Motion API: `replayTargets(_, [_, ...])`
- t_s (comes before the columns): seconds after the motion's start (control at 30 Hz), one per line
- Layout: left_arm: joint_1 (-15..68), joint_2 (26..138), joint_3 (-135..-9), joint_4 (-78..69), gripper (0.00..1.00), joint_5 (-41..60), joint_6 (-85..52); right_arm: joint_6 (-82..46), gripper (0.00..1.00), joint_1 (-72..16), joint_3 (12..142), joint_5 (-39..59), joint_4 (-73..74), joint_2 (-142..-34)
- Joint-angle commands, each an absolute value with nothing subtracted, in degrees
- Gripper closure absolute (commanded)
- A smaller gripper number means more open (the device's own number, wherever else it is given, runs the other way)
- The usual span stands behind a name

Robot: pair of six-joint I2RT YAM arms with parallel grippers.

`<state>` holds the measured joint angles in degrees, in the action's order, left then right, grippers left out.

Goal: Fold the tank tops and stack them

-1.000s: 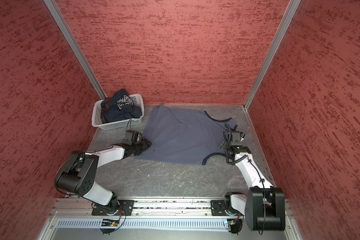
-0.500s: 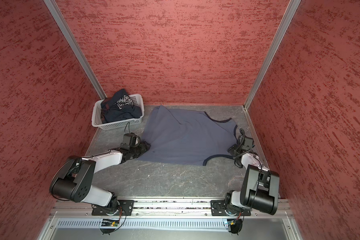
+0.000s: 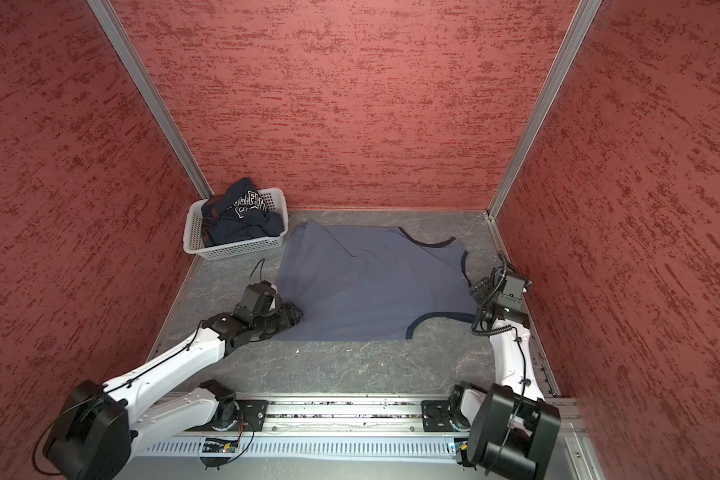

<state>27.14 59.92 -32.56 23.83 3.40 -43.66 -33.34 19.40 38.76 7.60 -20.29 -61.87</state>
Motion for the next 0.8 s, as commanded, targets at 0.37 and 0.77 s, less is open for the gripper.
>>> replayTargets(0.37, [27.7, 86.7, -49.3, 19.4, 0.23, 6.4, -38.3, -31.3, 0.22, 2.6, 43.7, 19.6, -14.4, -84.9])
replayTargets(0.77, [31.3, 83.2, -36.7, 18.4, 0.24, 3.4, -43.5, -33.5, 0.19, 6.0, 36.8, 8.2, -16.8, -85.0])
